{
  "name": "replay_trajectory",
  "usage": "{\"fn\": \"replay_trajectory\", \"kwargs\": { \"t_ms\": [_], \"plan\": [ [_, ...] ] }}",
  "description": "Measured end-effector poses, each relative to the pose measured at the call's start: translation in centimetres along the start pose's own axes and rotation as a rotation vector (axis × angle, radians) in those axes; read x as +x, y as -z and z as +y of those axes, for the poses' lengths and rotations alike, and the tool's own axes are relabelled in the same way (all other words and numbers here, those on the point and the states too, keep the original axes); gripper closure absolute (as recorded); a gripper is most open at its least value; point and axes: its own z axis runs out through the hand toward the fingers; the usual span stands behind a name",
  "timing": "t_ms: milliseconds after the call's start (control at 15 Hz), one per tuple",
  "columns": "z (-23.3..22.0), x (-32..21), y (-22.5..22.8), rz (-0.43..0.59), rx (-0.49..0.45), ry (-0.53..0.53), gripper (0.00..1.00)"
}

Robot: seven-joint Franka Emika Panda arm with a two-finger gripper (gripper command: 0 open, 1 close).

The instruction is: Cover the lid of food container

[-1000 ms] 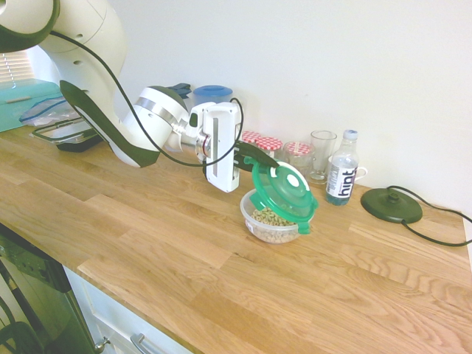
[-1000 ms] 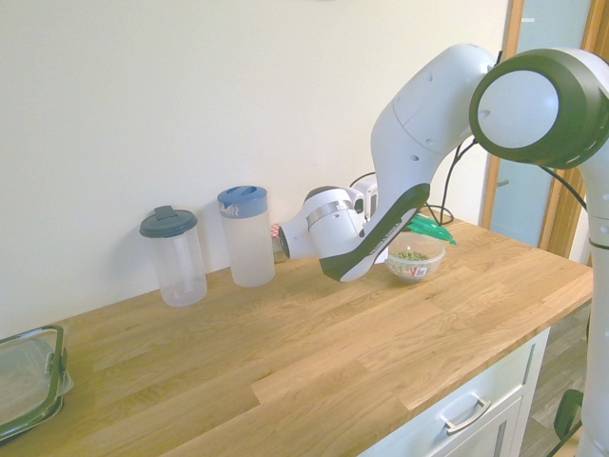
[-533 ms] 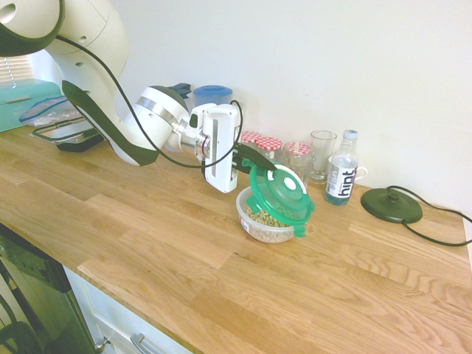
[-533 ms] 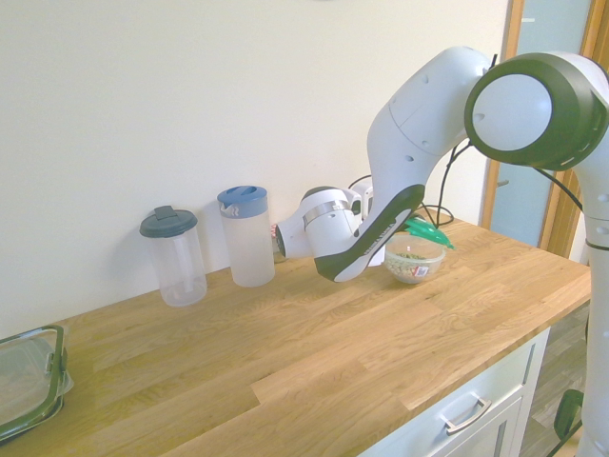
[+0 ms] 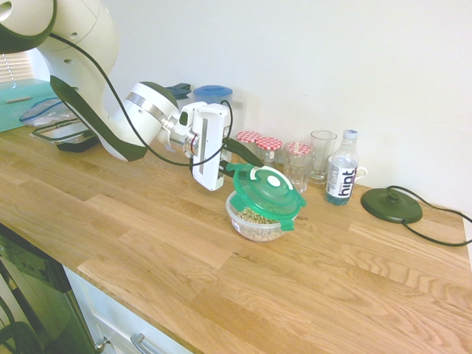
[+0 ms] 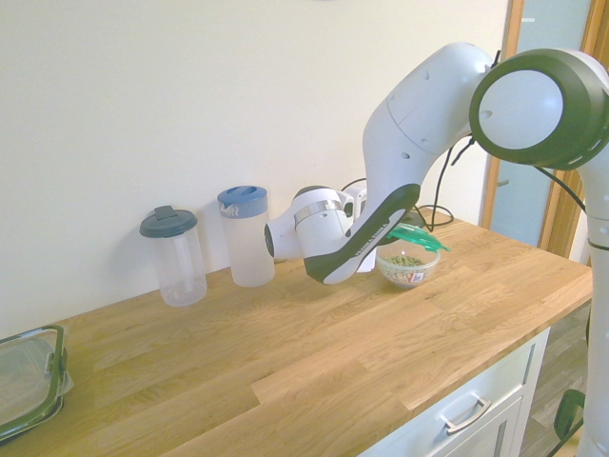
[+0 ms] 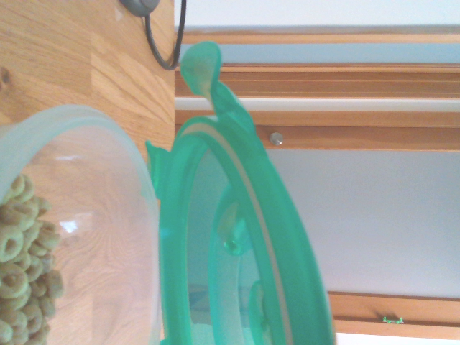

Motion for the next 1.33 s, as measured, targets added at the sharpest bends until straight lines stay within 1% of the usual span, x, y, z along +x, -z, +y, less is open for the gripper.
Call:
{"fn": "replay_trajectory", "kwargs": {
  "t_ms": [200,467,733,867,1000,1133,1333],
  "plan": [
    [1.1,-0.3,2.2,-0.119,0.086,0.037,0.0],
    [4.8,2.7,4.3,-0.321,0.197,0.052,0.0],
    [8.8,7.1,6.7,-0.524,0.373,0.039,0.0],
    [9.9,7.8,7.5,-0.618,0.472,0.03,0.0],
    [10.6,6.7,6.6,-0.701,0.578,0.011,0.0],
    [11.0,4.9,4.6,-0.777,0.681,-0.01,0.0],
    [12.2,1.9,2.4,-0.847,0.846,-0.029,0.0]
  ]
}}
